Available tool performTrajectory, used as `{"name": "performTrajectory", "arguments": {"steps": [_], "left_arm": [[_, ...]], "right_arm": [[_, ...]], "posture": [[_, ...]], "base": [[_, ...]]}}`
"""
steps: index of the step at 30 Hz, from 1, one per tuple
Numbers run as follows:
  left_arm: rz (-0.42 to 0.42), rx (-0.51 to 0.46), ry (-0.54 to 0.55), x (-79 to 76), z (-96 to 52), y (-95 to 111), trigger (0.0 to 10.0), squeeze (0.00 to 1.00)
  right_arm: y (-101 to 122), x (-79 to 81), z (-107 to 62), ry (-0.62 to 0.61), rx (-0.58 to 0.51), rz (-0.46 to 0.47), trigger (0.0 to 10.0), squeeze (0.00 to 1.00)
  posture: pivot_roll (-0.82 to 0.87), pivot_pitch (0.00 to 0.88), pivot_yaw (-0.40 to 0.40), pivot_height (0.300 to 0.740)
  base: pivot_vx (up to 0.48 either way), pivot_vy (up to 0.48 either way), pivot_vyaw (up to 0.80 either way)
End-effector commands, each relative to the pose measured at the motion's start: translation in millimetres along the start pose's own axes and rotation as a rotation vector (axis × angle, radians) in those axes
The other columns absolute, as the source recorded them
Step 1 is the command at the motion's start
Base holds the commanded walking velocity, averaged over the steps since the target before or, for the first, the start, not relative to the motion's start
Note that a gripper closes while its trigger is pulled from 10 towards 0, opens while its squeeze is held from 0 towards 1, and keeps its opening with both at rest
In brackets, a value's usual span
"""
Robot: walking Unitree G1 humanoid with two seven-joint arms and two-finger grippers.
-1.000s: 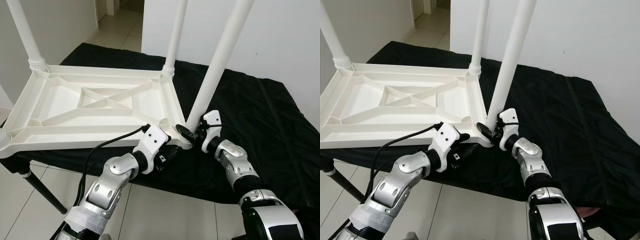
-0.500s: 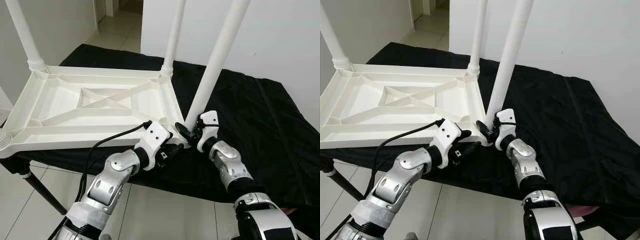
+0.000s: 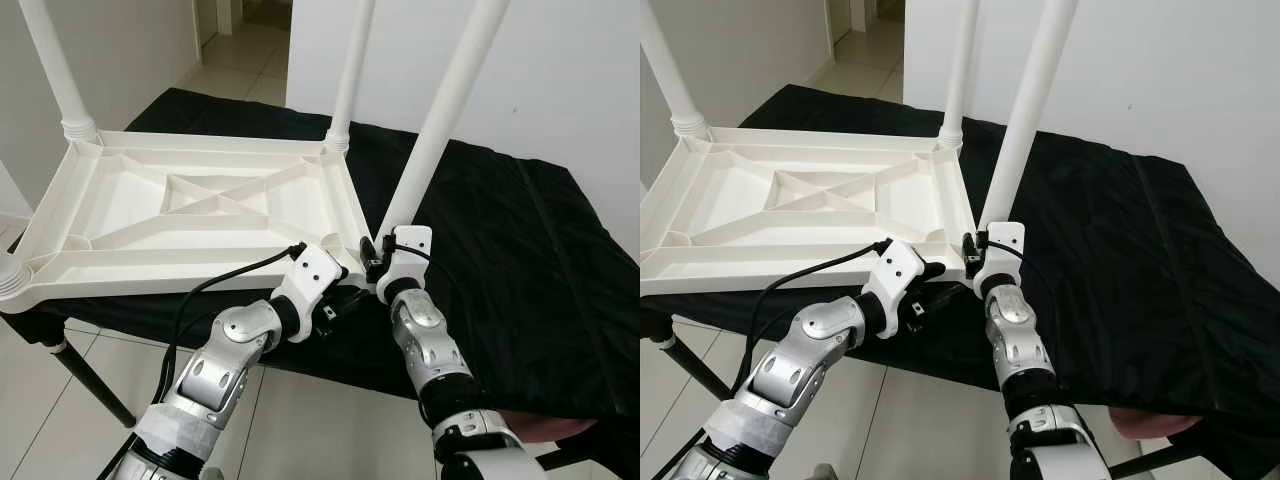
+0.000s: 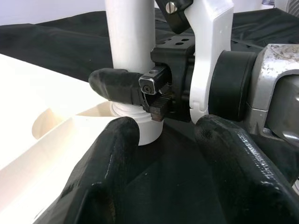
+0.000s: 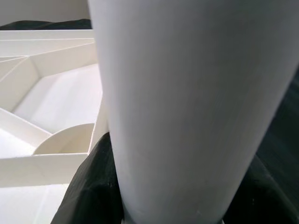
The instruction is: Building children table
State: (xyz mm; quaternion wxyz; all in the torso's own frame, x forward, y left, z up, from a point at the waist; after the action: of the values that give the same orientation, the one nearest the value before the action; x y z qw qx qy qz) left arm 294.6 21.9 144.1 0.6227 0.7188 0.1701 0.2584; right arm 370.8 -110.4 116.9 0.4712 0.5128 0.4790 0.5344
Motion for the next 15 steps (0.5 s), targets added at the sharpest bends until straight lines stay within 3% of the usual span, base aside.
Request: {"name": "performTrajectory", "arguments": {"steps": [1,4,5,6,11,15], "left_arm": [[-0.006,0.001,-0.007,-3.6,1.1,-1.1,10.0,0.00],[-0.005,0.005,-0.005,-4.3,0.8,-2.2,10.0,0.00],[-0.004,0.008,-0.005,-4.8,0.6,-3.1,10.0,0.00],[-0.004,0.011,-0.004,-5.4,0.2,-3.9,10.0,0.00],[-0.005,0.010,0.004,-4.0,-0.6,-3.8,10.0,0.00],[-0.009,0.009,0.008,-4.3,-0.4,-3.9,10.0,0.00]], "right_arm": [[-7.2,-8.5,-4.2,-0.085,0.028,-0.018,10.0,0.00],[-4.6,-2.9,-4.2,-0.064,0.015,-0.011,10.0,0.00],[-2.6,0.2,-4.7,-0.054,0.008,-0.007,10.0,0.11],[-0.2,-0.2,-6.1,-0.022,-0.004,0.005,10.0,1.00],[0.7,-1.9,-5.6,0.024,-0.004,0.010,10.0,1.00],[3.2,-17.5,-1.4,0.079,0.001,-0.037,10.0,1.00]], "posture": [[-0.01,0.000,-0.086,0.740],[-0.01,0.000,-0.086,0.740],[-0.01,0.000,-0.086,0.740],[-0.01,0.000,-0.091,0.740],[-0.01,0.000,-0.091,0.740],[-0.01,0.000,-0.095,0.740]], "base": [[0.000,0.000,0.00],[0.000,0.000,0.00],[0.000,0.000,0.00],[0.000,0.000,0.00],[0.000,0.000,0.00],[0.000,0.000,0.00]]}}
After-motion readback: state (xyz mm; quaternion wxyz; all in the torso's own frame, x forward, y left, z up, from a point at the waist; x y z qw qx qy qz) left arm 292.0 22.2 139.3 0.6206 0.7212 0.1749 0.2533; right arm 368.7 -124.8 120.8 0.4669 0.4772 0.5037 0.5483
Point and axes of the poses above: a point about 5 cm out from each wrist's last joint towards the gripper, its own z axis pointing out of the wrist towards the gripper, its own y axis along the axis of the wrist's last joint, x = y × z, the point moved 3 cm from there along z, pointing out of the wrist towards the gripper, and after that the axes turned 1 degree about z, right-handed, at the moved point
